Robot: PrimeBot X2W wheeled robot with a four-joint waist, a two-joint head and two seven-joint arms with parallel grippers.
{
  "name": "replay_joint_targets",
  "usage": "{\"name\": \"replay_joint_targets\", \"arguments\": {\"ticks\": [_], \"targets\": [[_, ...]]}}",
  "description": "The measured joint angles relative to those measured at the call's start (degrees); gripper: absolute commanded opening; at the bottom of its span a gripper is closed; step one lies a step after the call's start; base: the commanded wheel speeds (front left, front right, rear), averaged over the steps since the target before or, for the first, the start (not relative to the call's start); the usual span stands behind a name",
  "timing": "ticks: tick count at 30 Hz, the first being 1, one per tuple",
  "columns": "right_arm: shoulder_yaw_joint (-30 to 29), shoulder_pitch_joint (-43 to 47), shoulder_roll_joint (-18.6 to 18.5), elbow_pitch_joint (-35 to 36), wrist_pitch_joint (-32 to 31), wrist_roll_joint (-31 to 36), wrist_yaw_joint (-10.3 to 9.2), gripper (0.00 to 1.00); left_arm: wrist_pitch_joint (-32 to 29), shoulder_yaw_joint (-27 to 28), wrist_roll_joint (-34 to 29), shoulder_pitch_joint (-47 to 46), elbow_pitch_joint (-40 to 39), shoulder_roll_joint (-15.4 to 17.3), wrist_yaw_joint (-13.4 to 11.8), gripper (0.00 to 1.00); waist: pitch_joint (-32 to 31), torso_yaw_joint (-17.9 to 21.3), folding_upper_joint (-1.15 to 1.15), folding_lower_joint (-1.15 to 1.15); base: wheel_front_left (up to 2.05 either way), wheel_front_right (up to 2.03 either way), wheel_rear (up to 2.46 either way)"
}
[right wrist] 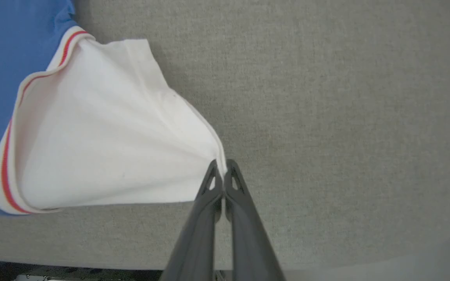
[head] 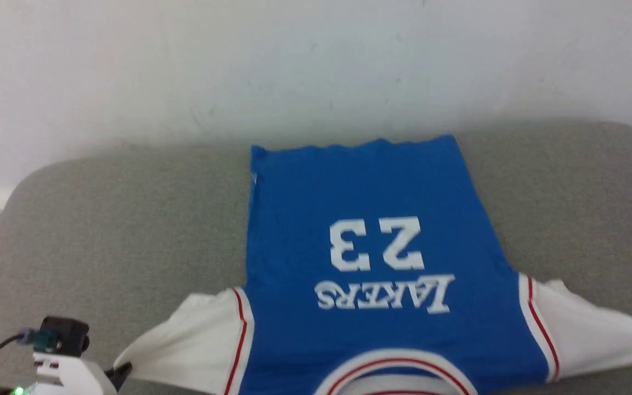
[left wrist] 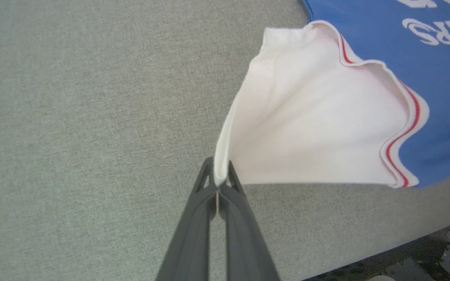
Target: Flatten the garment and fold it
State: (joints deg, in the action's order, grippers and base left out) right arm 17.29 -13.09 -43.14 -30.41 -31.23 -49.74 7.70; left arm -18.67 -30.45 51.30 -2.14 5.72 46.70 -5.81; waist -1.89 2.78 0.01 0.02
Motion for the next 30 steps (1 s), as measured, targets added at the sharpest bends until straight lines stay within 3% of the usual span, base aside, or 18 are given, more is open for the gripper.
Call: {"name": "replay_joint_targets", "arguments": {"ticks": [7,13,14,15,23,30], "targets": [[-7.8,12.3,-1.5,5.8,-6.1,0.9,-0.07,0.0,-1.5,0.4,5.3,11.6,-14.5,1.4,-5.6,0.0,-1.5,-0.7,0.0,0.0,0.0,0.0,0.0],[-13.2,16.1,2.5,10.3,-8.4,5.1,-0.08,0.0,-2.7,-3.9,1.8,12.2,-17.1,-0.9,-6.9,0.0,0.8,-1.5,0.0,-0.02,0.0,0.0,0.0],[-13.8,16.3,3.1,11.2,-9.3,5.6,-0.09,0.41,-3.1,-4.6,1.4,12.0,-17.3,-1.5,-6.9,0.0,1.3,-1.7,0.0,-0.02,0.0,0.0,0.0],[-14.6,16.4,3.5,12.4,-10.1,6.3,-0.09,1.0,-3.6,-5.3,0.9,11.5,-17.6,-2.0,-6.9,0.0,1.8,-1.9,0.0,-0.02,0.0,0.0,0.0],[-20.6,8.8,7.1,23.9,-11.6,8.9,-0.15,1.0,-5.6,-5.9,-1.7,6.9,-22.3,-2.5,-7.8,0.0,7.0,-4.3,-0.01,-0.03,0.0,0.0,0.0],[-20.3,-7.2,7.5,23.4,-14.9,12.9,-0.15,1.0,-6.3,-6.9,-5.3,2.9,-28.9,-4.2,-9.5,0.0,13.9,-7.2,-0.01,-0.04,0.0,0.0,0.0]]}}
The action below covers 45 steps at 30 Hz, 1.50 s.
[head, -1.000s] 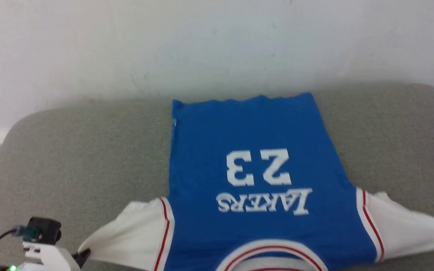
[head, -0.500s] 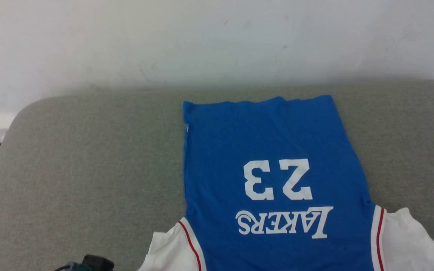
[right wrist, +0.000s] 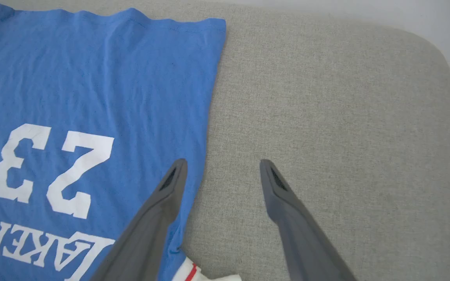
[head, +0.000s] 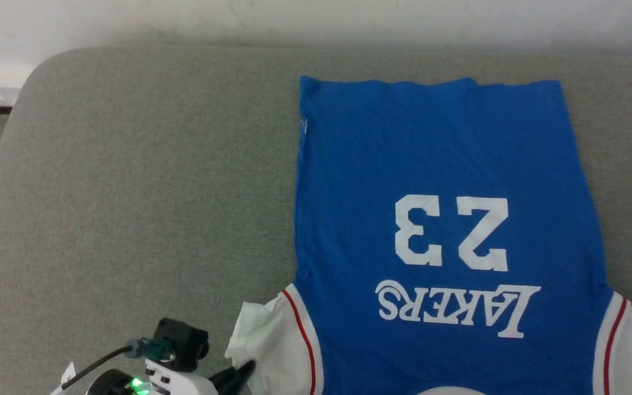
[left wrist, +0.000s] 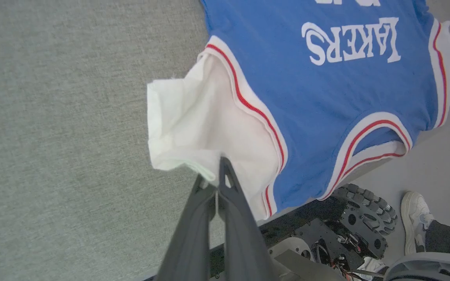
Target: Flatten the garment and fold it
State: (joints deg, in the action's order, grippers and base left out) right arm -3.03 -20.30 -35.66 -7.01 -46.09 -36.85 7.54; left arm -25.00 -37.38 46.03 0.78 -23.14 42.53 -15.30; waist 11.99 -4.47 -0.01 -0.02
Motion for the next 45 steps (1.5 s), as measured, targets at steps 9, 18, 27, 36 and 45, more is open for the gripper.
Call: {"name": "replay_joint_targets", "arguments": {"ticks": [9,18,27,36,45], "targets": [[1.4,-22.3,0.3,-13.9,-4.3,5.0,0.0,1.0,0.6,-3.1,-4.9,-4.0,-3.6,-5.2,-1.0,0.0,9.5,-5.4,0.0,0.0,0.0,0.0,0.0],[2.1,-33.4,-2.0,-26.7,-4.0,13.2,0.0,1.0,2.4,-6.2,-7.7,-6.0,-3.4,-9.9,-1.0,0.0,16.1,-12.5,0.0,0.01,0.0,0.0,0.0],[2.9,-37.7,-4.9,-33.0,-1.7,16.2,-0.02,1.0,3.4,-7.4,-8.2,-6.8,-2.7,-12.1,-0.9,0.0,20.8,-17.4,0.0,0.02,0.0,0.0,0.0],[6.1,-38.0,-5.1,-34.6,-0.2,13.8,0.0,0.0,4.4,-7.0,-7.7,-6.8,-0.6,-12.1,-0.8,0.0,20.7,-17.4,0.0,0.02,0.0,0.0,0.0],[10.0,-29.7,-4.2,-35.0,2.4,10.1,0.0,0.0,4.9,-5.4,-5.2,-6.0,2.3,-11.4,-0.5,0.0,15.1,-13.9,0.0,0.03,0.0,0.0,0.0]]}}
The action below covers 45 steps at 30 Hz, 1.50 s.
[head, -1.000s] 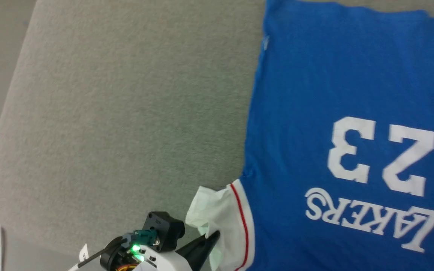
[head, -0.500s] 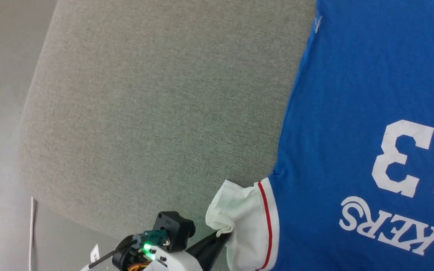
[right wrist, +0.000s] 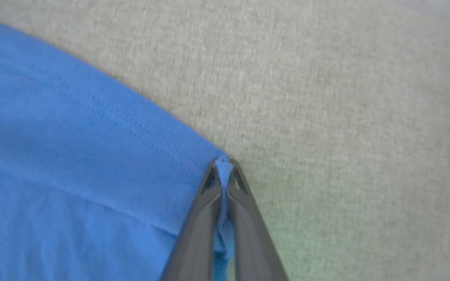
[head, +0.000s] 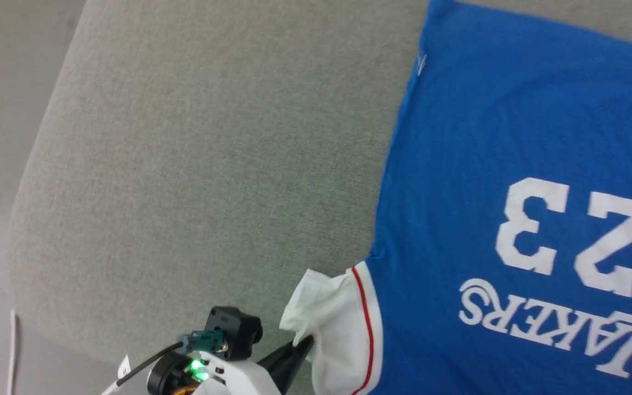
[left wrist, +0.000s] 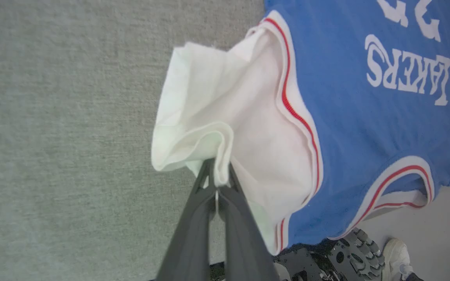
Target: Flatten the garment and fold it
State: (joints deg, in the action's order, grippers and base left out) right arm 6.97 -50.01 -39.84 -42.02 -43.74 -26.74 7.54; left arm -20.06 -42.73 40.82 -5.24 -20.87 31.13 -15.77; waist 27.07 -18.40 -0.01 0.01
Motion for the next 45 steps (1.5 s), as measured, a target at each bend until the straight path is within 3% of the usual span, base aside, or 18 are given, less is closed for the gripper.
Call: {"name": "replay_joint_targets", "arguments": {"ticks": [10,16,20,26,30,33,34,35,39,45], "targets": [[2.2,17.9,-1.5,7.7,-0.4,-6.5,0.08,0.0,1.4,2.2,3.6,4.2,3.6,1.1,-0.7,0.0,-8.1,7.3,0.01,0.0,0.0,0.0,0.0],[-3.6,33.5,-2.7,18.0,-3.2,-10.0,0.07,0.0,3.0,3.5,5.6,6.7,5.1,1.4,-1.0,0.0,-12.7,11.8,0.0,-0.01,0.0,0.0,0.0],[-11.2,44.5,-2.9,27.1,-6.6,-9.2,0.07,0.0,4.0,3.9,5.7,7.7,5.5,1.6,-1.0,0.0,-15.6,14.2,0.0,0.0,0.0,0.0,0.0],[-20.8,59.1,5.2,39.5,-14.8,-6.9,0.07,0.0,5.2,4.4,6.0,8.3,5.7,1.7,-1.4,0.0,-18.8,16.6,0.01,0.0,0.0,0.0,0.0],[-23.0,64.3,9.8,43.2,-18.1,-4.0,0.07,0.0,5.7,4.3,6.0,8.4,5.8,1.5,-1.4,0.0,-19.9,17.0,0.01,0.0,0.0,0.0,0.0],[-23.1,65.6,10.8,44.3,-19.3,-2.4,0.07,0.0,5.9,4.3,5.9,8.4,5.8,1.5,-1.4,0.0,-20.0,16.5,0.01,0.0,0.0,0.0,0.0],[-23.0,65.5,10.9,45.0,-19.1,-2.1,0.05,0.73,5.9,4.2,5.8,8.4,5.7,1.5,-1.4,0.0,-20.0,16.2,0.0,0.0,0.0,0.0,0.0],[-23.0,65.3,10.9,45.8,-18.9,-1.8,0.07,1.0,5.9,4.2,5.6,8.4,5.7,1.5,-1.4,0.0,-19.9,16.0,0.01,0.0,0.0,0.0,0.0],[-22.3,62.0,9.7,49.1,-18.4,-1.8,0.05,1.0,5.9,4.0,5.3,8.3,5.0,1.5,-1.4,0.0,-19.6,14.9,0.0,-0.01,0.0,0.0,0.0],[-17.5,49.6,7.1,52.1,-16.5,-2.8,0.05,1.0,5.6,3.5,3.9,6.8,2.9,1.4,-1.5,0.0,-18.0,13.2,0.01,-0.01,0.0,0.0,0.0]]}}
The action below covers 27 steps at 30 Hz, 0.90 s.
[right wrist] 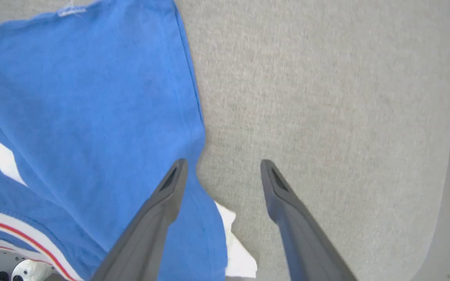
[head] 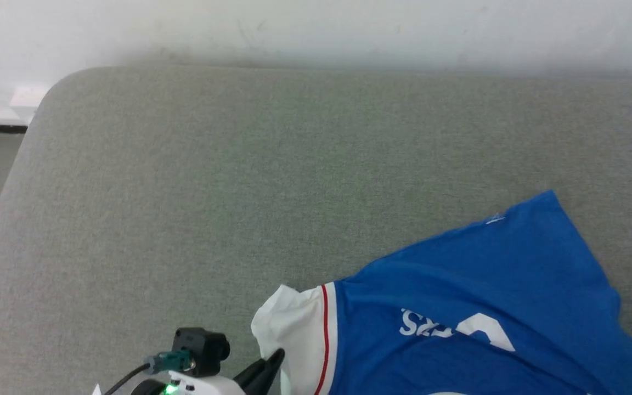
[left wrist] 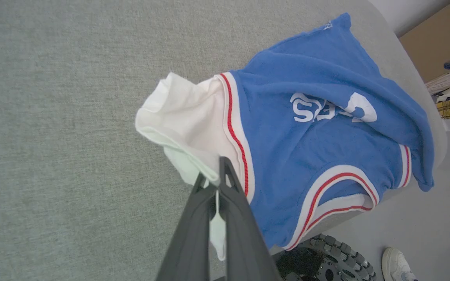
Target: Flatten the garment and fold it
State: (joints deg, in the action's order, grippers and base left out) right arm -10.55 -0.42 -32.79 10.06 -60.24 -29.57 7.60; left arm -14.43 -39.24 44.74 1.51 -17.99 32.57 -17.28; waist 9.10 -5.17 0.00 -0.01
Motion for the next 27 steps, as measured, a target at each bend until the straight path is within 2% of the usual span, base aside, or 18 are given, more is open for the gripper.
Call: {"name": "replay_joint_targets", "arguments": {"ticks": [4,13,19,26,27], "targets": [[5.9,-8.7,-1.5,-3.6,1.9,0.9,0.0,1.0,-0.4,-0.7,-1.3,-1.8,-1.2,-0.4,0.0,0.0,1.8,-1.4,0.0,0.0,0.0,0.0,0.0],[16.1,-21.9,-3.6,-19.2,5.0,4.4,0.0,1.0,-0.7,-2.0,-2.6,-4.3,-1.7,-2.4,0.0,0.0,5.9,-6.0,0.0,-0.01,0.0,0.0,0.0],[20.4,-25.7,-5.2,-27.0,8.4,5.3,0.0,1.0,-0.3,-2.8,-2.6,-4.5,-1.0,-3.6,0.1,0.0,8.1,-9.0,0.0,-0.01,0.0,0.0,0.0],[25.9,-27.6,-8.5,-30.2,9.1,3.1,-0.05,1.0,-0.1,-3.1,-2.6,-4.6,-0.1,-3.9,0.2,0.0,10.0,-11.1,0.0,0.02,0.0,0.0,0.0],[26.5,-27.7,-8.8,-30.6,9.1,2.5,-0.05,0.45,-0.1,-3.1,-2.6,-4.7,0.0,-4.0,0.2,0.0,10.1,-11.3,0.0,0.02,0.0,0.0,0.0]]}}
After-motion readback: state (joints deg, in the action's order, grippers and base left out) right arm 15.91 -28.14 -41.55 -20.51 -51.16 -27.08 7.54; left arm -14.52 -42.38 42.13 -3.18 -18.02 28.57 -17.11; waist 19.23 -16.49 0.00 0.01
